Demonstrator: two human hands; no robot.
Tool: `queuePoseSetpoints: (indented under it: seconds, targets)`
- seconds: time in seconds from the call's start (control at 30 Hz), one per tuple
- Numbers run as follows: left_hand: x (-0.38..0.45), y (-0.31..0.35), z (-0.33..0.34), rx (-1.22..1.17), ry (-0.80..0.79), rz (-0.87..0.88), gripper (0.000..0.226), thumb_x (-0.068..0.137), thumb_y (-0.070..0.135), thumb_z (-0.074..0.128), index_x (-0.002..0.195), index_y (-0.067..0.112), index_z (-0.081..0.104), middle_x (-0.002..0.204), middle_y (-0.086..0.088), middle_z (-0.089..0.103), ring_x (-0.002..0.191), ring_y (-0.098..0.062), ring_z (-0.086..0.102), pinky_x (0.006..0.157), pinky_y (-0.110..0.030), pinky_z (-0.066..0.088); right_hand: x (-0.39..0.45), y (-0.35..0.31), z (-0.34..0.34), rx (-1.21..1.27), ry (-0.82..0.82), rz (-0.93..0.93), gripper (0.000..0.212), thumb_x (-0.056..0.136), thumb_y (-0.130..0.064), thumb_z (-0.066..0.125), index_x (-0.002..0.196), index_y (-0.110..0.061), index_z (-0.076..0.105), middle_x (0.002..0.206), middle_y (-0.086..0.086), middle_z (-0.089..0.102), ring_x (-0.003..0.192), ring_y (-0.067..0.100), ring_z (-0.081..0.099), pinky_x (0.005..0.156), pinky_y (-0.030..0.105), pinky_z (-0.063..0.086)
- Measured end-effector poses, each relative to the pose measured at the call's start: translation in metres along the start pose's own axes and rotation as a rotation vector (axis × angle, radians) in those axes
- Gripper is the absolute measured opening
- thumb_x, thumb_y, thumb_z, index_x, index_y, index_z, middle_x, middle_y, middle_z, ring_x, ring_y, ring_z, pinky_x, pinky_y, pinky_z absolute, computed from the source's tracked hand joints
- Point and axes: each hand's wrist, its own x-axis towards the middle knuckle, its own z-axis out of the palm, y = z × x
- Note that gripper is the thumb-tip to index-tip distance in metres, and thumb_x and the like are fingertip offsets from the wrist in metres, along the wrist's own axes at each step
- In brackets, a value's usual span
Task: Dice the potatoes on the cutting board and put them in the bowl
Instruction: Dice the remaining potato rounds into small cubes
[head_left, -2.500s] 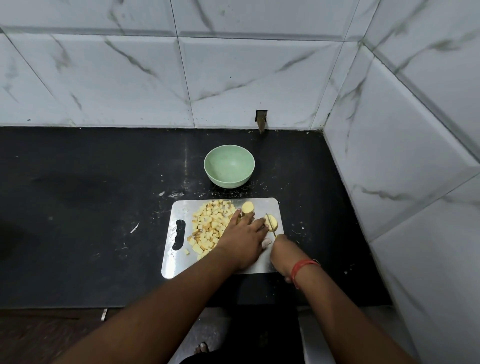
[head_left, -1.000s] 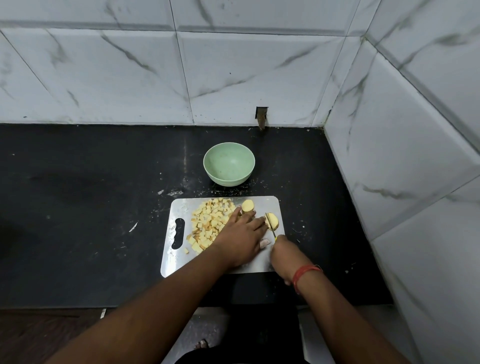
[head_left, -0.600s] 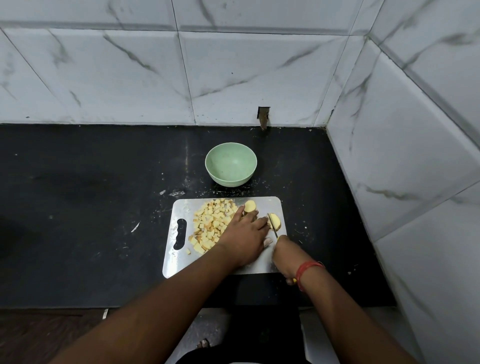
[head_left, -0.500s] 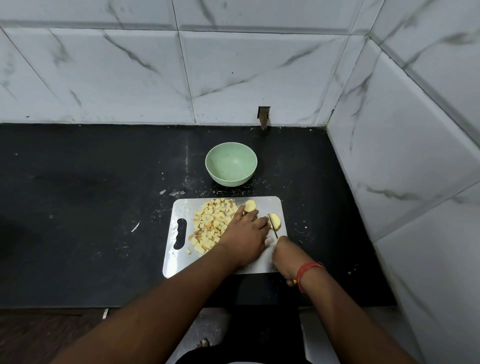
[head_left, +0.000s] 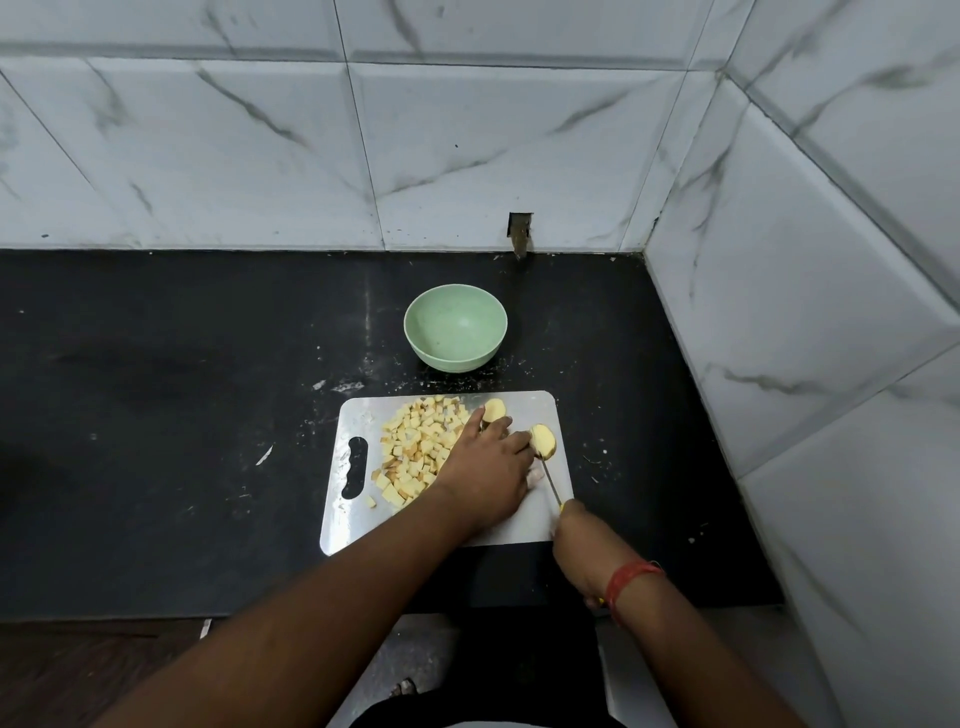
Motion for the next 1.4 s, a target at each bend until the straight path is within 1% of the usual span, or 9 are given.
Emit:
queuePoseSetpoints:
  seconds: [0.1,0.17,0.3,0.4,0.57,0.67,0.83,1.27,1.4]
  targets:
    - [-0.001,0.001,0.0,-0.013,-0.001,-0.009,0.052,0.106,0.048,0.032,0.146,0.021,0.051,0.153,0.001,0.046,0.149,-0.029,0.028,0.123,-0.058,0.006,-0.006,0.006,0.004,-0.055,-0.047,-0.012,0.03,0.098,-0.008,0.041,0.126,0.0,0.046,0.12,0.02,0.057,0.094,0.027,0.059,0.059,0.022,0.034]
    - [-0.002,0.002,0.0,-0.038,0.002,-0.019,0.052,0.106,0.048,0.032,0.146,0.021,0.051,0.154,0.001,0.045,0.149,-0.029,0.028,0.123,-0.058,0.007,-0.012,0.009,0.004,-0.088,-0.058,-0.026,0.027,0.099,-0.01,0.04,0.124,-0.001,0.046,0.118,0.019,0.058,0.109,0.032,0.059,0.066,0.03,0.041]
    - [-0.004,0.003,0.0,-0.086,-0.003,-0.045,0.053,0.108,0.048,0.028,0.149,0.021,0.047,0.158,0.0,0.039,0.151,-0.028,0.022,0.124,-0.057,0.004,-0.024,0.016,-0.007,0.002,-0.021,-0.052,0.012,0.102,-0.022,0.038,0.098,-0.013,0.044,0.09,0.006,0.055,0.084,0.026,0.063,0.054,0.03,0.047]
    - [-0.006,0.004,0.004,-0.103,-0.008,-0.055,0.055,0.108,0.05,0.028,0.152,0.021,0.042,0.162,-0.001,0.034,0.154,-0.027,0.017,0.125,-0.056,0.001,-0.028,0.019,-0.016,0.149,0.031,-0.033,0.019,0.103,-0.029,0.035,0.099,-0.013,0.043,0.091,0.01,0.056,0.065,0.024,0.061,0.041,0.029,0.047]
    - [-0.007,0.003,0.009,-0.096,0.022,-0.036,0.059,0.107,0.051,0.027,0.155,0.018,0.037,0.167,-0.003,0.024,0.156,-0.027,0.012,0.126,-0.054,-0.001,-0.018,0.016,-0.02,0.298,0.109,-0.059,0.018,0.102,-0.03,0.035,0.099,-0.014,0.042,0.084,0.012,0.055,0.052,0.023,0.054,0.038,0.024,0.04]
    - [-0.006,0.003,0.009,-0.101,0.034,-0.012,0.059,0.107,0.052,0.026,0.153,0.017,0.039,0.166,-0.004,0.028,0.156,-0.025,0.013,0.125,-0.052,-0.005,-0.002,0.009,-0.017,0.297,0.162,-0.088,0.016,0.102,-0.03,0.035,0.099,-0.016,0.043,0.083,0.012,0.058,0.059,0.024,0.055,0.046,0.029,0.046]
    - [-0.004,0.002,0.007,-0.117,0.052,-0.002,0.057,0.106,0.052,0.029,0.148,0.017,0.046,0.159,-0.004,0.039,0.154,-0.025,0.019,0.124,-0.053,-0.005,0.029,-0.005,-0.016,0.246,0.346,-0.184,0.016,0.099,-0.016,0.042,0.108,-0.011,0.055,0.111,0.011,0.06,0.095,0.027,0.059,0.083,0.036,0.05]
    - [-0.004,-0.001,0.016,-0.238,0.043,-0.034,0.054,0.108,0.048,0.028,0.153,0.022,0.041,0.168,-0.004,0.023,0.156,-0.024,0.011,0.125,-0.053,-0.004,0.072,-0.016,-0.024,0.066,0.396,-0.278,0.033,0.089,-0.02,0.063,0.121,-0.021,0.055,0.117,0.004,0.052,0.1,0.029,0.06,0.085,0.037,0.051]
    - [0.0,-0.002,0.017,-0.239,0.077,-0.029,0.051,0.106,0.05,0.031,0.146,0.024,0.049,0.162,-0.006,0.033,0.154,-0.026,0.016,0.124,-0.054,-0.005,0.081,-0.012,-0.034,0.03,0.368,-0.339,0.031,0.087,-0.013,0.064,0.116,-0.024,0.06,0.11,0.002,0.053,0.095,0.026,0.059,0.082,0.034,0.05]
